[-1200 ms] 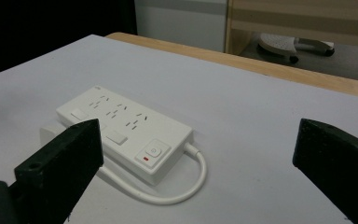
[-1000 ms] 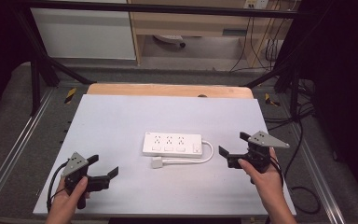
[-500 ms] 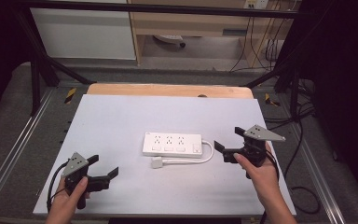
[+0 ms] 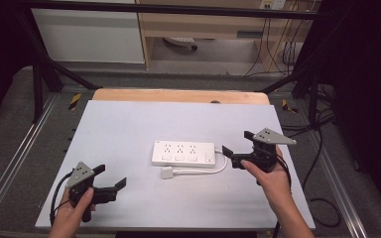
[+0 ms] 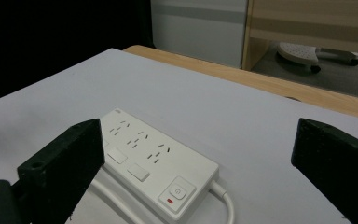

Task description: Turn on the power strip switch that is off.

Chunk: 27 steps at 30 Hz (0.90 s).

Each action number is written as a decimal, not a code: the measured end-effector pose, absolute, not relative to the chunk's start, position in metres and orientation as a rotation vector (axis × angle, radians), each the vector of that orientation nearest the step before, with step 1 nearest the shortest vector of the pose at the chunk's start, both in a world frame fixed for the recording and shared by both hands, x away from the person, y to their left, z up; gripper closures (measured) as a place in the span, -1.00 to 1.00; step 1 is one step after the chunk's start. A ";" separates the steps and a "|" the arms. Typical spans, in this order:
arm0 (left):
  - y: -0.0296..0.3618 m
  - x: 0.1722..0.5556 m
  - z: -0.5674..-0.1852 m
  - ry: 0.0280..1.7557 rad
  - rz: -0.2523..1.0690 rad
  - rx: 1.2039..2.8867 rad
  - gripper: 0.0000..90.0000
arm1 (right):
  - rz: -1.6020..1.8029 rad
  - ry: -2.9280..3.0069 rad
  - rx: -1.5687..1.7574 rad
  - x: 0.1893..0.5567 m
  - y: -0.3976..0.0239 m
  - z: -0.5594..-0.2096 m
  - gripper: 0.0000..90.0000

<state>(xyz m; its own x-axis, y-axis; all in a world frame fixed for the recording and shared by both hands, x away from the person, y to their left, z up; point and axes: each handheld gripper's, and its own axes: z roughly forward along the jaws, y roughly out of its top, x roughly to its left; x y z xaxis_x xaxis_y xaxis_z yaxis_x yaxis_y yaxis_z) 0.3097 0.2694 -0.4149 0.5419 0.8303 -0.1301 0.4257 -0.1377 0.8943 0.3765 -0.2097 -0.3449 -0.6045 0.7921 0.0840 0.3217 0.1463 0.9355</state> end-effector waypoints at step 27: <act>0.269 0.310 -0.415 1.045 0.502 1.768 -0.87 | 1.464 2.038 1.040 0.391 -0.184 -0.346 -0.72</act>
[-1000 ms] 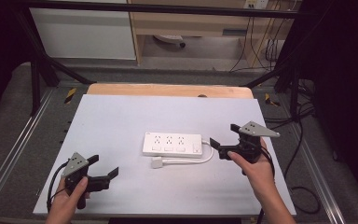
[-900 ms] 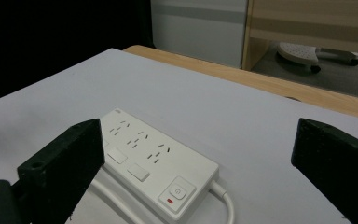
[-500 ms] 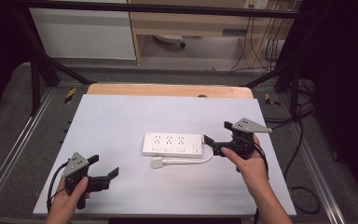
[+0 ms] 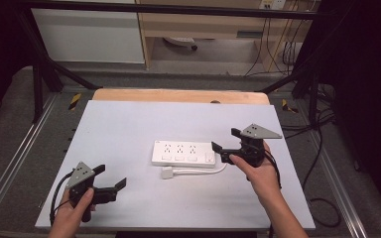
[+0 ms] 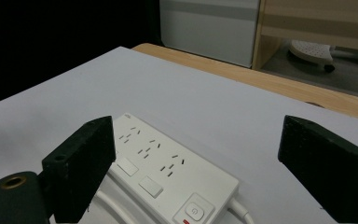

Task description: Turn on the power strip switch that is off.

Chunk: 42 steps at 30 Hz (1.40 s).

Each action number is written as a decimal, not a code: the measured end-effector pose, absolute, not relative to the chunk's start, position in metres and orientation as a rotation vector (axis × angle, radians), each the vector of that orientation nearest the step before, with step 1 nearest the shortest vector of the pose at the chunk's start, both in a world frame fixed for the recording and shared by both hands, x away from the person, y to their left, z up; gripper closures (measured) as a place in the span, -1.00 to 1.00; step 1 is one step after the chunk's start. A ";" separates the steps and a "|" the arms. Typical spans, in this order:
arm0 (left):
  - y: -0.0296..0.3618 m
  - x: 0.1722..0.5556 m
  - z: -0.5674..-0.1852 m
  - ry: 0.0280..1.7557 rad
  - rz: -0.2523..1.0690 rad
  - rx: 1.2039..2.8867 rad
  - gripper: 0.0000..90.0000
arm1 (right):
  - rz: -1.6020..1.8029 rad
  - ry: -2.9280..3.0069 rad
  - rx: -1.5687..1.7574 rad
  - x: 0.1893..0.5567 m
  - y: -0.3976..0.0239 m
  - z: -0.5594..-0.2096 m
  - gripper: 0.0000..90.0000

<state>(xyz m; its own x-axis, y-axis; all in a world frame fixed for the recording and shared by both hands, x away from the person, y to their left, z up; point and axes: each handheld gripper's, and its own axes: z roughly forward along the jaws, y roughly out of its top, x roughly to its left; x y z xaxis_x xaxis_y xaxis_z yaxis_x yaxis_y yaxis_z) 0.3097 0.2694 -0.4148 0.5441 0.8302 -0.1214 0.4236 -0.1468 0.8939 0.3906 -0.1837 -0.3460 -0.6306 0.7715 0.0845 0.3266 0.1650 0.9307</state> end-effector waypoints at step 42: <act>0.269 0.310 -0.415 1.048 0.507 1.772 -0.87 | 1.423 2.135 0.861 0.397 -0.140 -0.364 0.92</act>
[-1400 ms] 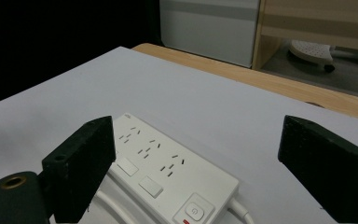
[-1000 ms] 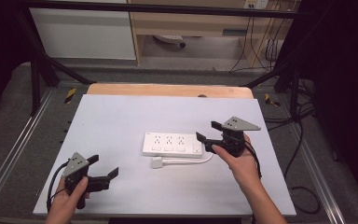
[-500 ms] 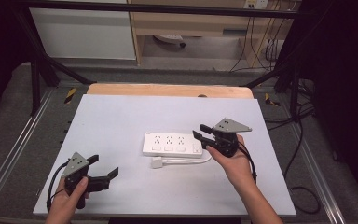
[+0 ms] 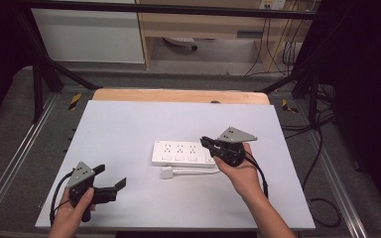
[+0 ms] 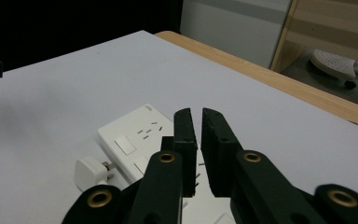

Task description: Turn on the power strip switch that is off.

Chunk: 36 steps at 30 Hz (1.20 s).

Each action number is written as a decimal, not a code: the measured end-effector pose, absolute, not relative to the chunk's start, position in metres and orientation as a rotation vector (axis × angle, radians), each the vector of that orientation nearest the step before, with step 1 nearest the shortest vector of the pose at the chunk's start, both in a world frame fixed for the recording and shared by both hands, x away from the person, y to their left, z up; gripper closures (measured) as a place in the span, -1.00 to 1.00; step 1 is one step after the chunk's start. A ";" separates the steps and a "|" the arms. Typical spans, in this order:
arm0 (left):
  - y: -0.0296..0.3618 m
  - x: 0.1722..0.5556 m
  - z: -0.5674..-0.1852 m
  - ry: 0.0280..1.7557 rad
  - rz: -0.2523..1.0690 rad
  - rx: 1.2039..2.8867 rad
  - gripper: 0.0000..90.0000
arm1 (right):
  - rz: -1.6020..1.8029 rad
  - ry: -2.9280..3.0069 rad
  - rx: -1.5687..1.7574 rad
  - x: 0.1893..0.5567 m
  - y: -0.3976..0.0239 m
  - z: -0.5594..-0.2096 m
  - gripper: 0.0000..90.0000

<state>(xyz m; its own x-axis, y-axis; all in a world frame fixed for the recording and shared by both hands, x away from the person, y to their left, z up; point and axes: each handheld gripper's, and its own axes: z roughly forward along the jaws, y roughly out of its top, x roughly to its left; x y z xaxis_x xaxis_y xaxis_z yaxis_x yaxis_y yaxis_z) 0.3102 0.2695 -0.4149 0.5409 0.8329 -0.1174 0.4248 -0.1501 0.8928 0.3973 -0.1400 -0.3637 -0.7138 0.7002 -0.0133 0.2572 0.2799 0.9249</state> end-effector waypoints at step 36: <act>0.269 0.311 -0.415 1.051 0.507 1.777 -0.87 | 1.379 2.227 0.877 0.412 -0.110 -0.396 1.00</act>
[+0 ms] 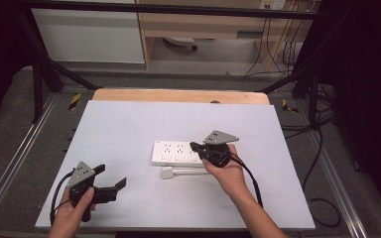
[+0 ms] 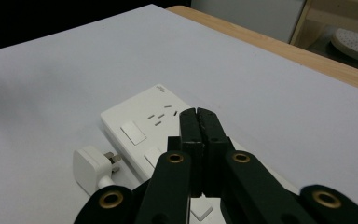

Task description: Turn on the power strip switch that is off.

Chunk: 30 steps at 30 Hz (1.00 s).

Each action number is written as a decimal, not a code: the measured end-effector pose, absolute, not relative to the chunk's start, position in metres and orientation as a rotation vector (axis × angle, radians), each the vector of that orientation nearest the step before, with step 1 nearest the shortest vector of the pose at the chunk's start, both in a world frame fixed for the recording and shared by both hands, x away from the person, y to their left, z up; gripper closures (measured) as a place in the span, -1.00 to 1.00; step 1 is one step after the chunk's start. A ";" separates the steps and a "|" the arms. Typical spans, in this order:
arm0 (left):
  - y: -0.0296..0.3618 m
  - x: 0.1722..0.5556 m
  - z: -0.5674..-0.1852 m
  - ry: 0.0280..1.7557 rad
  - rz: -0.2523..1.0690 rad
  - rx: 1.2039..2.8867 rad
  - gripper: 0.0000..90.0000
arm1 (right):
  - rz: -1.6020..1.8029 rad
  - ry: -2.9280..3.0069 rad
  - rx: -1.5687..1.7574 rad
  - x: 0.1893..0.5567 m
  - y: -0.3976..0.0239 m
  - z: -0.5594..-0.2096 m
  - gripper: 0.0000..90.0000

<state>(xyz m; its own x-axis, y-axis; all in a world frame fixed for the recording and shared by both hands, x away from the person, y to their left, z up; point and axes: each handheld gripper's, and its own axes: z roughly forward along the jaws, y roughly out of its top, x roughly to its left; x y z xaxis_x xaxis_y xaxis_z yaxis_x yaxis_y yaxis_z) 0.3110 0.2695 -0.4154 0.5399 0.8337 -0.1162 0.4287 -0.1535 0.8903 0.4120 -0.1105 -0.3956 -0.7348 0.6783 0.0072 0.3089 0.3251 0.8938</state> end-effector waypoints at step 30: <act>0.269 0.311 -0.416 1.055 0.506 1.787 -0.87 | 1.332 2.250 0.965 0.414 -0.117 -0.424 1.00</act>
<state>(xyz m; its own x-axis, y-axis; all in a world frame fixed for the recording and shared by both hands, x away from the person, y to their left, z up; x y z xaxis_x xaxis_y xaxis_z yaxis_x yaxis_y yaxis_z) 0.3113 0.2690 -0.4161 0.5389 0.8348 -0.1128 0.4345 -0.1607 0.8862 0.4135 -0.1172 -0.4238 -0.7053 0.7078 0.0401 0.3756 0.3252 0.8679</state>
